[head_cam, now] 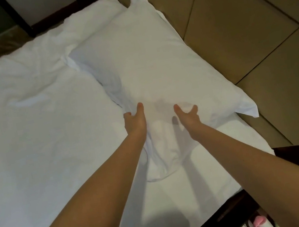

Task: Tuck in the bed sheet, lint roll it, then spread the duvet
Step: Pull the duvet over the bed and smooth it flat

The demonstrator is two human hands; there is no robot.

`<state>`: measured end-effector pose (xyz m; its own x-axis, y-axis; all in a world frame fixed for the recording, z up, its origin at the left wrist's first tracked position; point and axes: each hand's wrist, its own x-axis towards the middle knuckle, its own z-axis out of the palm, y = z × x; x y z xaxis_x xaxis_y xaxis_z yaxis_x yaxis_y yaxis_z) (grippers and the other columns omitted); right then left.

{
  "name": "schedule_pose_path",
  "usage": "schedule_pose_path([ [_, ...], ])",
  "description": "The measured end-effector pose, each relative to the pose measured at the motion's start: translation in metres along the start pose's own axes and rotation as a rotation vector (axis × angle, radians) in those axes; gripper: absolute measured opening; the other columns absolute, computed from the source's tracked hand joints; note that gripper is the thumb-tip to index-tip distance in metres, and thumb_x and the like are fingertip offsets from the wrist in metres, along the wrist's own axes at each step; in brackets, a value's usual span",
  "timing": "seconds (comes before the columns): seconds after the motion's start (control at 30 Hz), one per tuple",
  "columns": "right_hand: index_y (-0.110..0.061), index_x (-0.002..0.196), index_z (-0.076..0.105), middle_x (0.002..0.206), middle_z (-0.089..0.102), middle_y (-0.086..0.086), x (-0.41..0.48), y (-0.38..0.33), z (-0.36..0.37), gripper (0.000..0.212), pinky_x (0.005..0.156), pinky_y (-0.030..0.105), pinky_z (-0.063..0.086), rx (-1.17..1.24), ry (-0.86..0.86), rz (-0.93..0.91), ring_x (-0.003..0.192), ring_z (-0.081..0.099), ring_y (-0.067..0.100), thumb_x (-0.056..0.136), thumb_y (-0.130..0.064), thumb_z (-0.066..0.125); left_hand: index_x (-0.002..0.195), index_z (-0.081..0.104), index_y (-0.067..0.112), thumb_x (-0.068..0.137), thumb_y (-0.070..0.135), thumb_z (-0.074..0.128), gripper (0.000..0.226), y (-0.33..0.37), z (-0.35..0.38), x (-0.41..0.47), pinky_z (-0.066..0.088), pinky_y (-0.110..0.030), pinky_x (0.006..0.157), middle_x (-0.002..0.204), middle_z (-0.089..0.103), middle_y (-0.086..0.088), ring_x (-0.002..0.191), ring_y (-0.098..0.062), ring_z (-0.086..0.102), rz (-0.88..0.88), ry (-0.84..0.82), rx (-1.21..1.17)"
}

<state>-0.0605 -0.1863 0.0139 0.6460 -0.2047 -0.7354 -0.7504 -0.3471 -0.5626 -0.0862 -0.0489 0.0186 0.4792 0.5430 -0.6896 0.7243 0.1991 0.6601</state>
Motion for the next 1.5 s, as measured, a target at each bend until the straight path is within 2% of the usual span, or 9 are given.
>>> schedule_pose_path([
  [0.1, -0.016, 0.151, 0.001, 0.155, 0.02, 0.012, -0.036, -0.009, 0.026, 0.085, 0.112, 0.044, 0.026, -0.038, -0.113, -0.119, 0.139, 0.027, 0.032, 0.091, -0.051, 0.05, 0.137, 0.038, 0.007, 0.093, 0.044, 0.049, 0.059, 0.005, -0.027, -0.023, 0.044, -0.035, 0.095, 0.132, 0.05, -0.011, 0.113, -0.028, 0.052, 0.053, -0.005, -0.022],
  [0.23, -0.013, 0.149, 0.013, 0.152, 0.028, 0.011, -0.087, -0.015, 0.046, 0.071, 0.107, 0.036, 0.03, -0.084, -0.192, -0.277, 0.136, 0.034, 0.029, 0.095, -0.044, 0.046, 0.126, 0.044, 0.005, 0.094, 0.042, 0.046, 0.049, 0.004, -0.077, -0.048, 0.041, -0.031, 0.076, 0.122, 0.055, -0.012, 0.092, -0.022, 0.051, 0.102, 0.092, -0.002],
  [0.4, -0.009, 0.144, 0.03, 0.146, 0.038, 0.008, -0.161, -0.018, 0.073, 0.058, 0.098, 0.028, 0.033, -0.147, -0.258, -0.426, 0.131, 0.04, 0.024, 0.097, -0.04, 0.044, 0.126, 0.043, 0.004, 0.095, 0.041, 0.043, 0.048, -0.006, -0.149, -0.075, 0.039, -0.033, 0.077, 0.125, 0.053, -0.013, 0.107, -0.029, 0.054, 0.127, 0.165, -0.065],
  [0.63, -0.005, 0.123, 0.052, 0.123, 0.057, 0.011, -0.268, 0.007, 0.144, 0.043, 0.087, 0.028, 0.039, -0.192, -0.341, -0.564, 0.099, 0.051, 0.019, 0.095, -0.037, 0.048, 0.125, 0.042, 0.005, 0.094, 0.041, 0.043, 0.047, -0.049, -0.28, -0.108, 0.039, -0.032, 0.076, 0.124, 0.052, -0.012, 0.095, -0.026, 0.051, 0.192, 0.206, -0.113],
  [0.8, -0.002, 0.115, 0.056, 0.098, 0.06, 0.008, -0.356, 0.041, 0.214, 0.036, 0.081, 0.027, 0.039, -0.189, -0.382, -0.629, 0.087, 0.052, 0.018, 0.095, -0.03, 0.051, 0.124, 0.043, 0.006, 0.094, 0.038, 0.043, 0.044, -0.1, -0.395, -0.132, 0.037, -0.031, 0.072, 0.12, 0.054, -0.012, 0.085, -0.022, 0.046, 0.218, 0.242, -0.14],
  [0.9, -0.001, 0.114, 0.056, 0.096, 0.06, 0.008, -0.408, 0.064, 0.266, 0.036, 0.08, 0.027, 0.04, -0.237, -0.483, -0.641, 0.087, 0.052, 0.019, 0.095, -0.03, 0.051, 0.121, 0.045, 0.006, 0.094, 0.037, 0.043, 0.041, -0.137, -0.465, -0.144, 0.036, -0.031, 0.072, 0.116, 0.055, -0.011, 0.085, -0.022, 0.046, 0.193, 0.306, -0.168],
  [1.1, -0.003, 0.113, 0.058, 0.093, 0.06, 0.006, -0.496, 0.089, 0.366, 0.034, 0.06, 0.019, 0.037, -0.375, -0.713, -0.71, 0.075, 0.051, 0.014, 0.095, -0.031, 0.052, 0.119, 0.047, -0.001, 0.094, 0.033, 0.045, 0.043, -0.194, -0.59, -0.153, 0.034, -0.03, 0.069, 0.118, 0.057, -0.019, 0.08, -0.023, 0.045, 0.131, 0.513, -0.265],
  [1.33, 0.002, 0.111, 0.06, 0.074, 0.057, -0.002, -0.535, 0.112, 0.459, 0.033, 0.07, 0.023, 0.04, -0.511, -0.919, -0.722, 0.065, 0.048, 0.009, 0.093, -0.025, 0.056, 0.121, 0.049, -0.001, 0.093, 0.029, 0.049, 0.041, -0.259, -0.68, -0.152, 0.041, -0.035, 0.084, 0.122, 0.057, -0.018, 0.108, -0.034, 0.054, -0.008, 0.764, -0.341],
  [1.5, -0.011, 0.083, 0.057, 0.069, 0.055, 0.0, -0.537, 0.12, 0.515, 0.015, 0.041, 0.007, 0.032, -0.568, -0.966, -0.661, 0.056, 0.043, 0.01, 0.093, -0.023, 0.058, 0.121, 0.052, 0.004, 0.093, 0.032, 0.049, 0.039, -0.296, -0.715, -0.137, 0.043, -0.037, 0.091, 0.121, 0.058, -0.016, 0.11, -0.034, 0.055, -0.117, 0.779, -0.247],
])
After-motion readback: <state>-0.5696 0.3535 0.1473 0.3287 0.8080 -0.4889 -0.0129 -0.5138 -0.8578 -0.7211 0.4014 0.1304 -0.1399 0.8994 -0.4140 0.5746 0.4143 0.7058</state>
